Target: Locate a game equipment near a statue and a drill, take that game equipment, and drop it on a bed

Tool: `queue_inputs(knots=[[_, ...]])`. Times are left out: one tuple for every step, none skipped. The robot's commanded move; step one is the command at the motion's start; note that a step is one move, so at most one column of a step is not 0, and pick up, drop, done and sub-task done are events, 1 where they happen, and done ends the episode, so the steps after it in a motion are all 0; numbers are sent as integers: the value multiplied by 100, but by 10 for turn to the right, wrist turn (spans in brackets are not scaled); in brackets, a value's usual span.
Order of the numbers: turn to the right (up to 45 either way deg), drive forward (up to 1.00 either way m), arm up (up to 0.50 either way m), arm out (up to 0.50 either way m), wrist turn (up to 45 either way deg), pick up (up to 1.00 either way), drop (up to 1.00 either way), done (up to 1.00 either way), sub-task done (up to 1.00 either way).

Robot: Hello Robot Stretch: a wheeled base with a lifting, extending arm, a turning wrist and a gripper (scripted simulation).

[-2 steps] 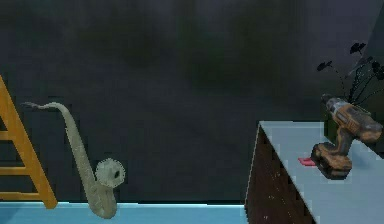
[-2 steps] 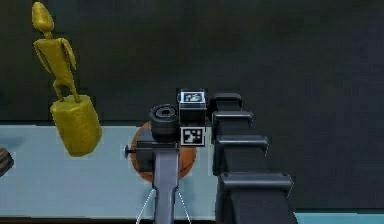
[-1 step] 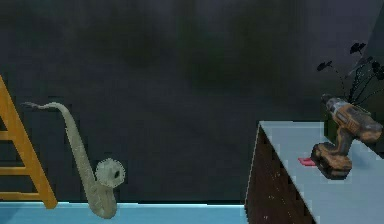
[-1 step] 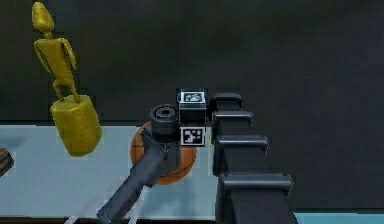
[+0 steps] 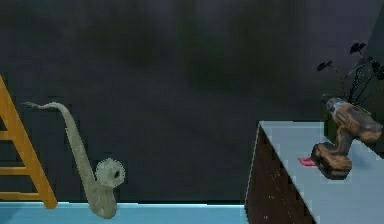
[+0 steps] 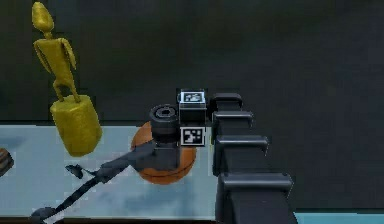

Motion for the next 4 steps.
queue_inputs(knots=[[0,0,0,0,450,0,0,0,0],[0,0,0,0,270,0,0,0,0],[0,0,-16,0,0,0,0,0,0],[0,0,0,0,0,100,0,0,0]])
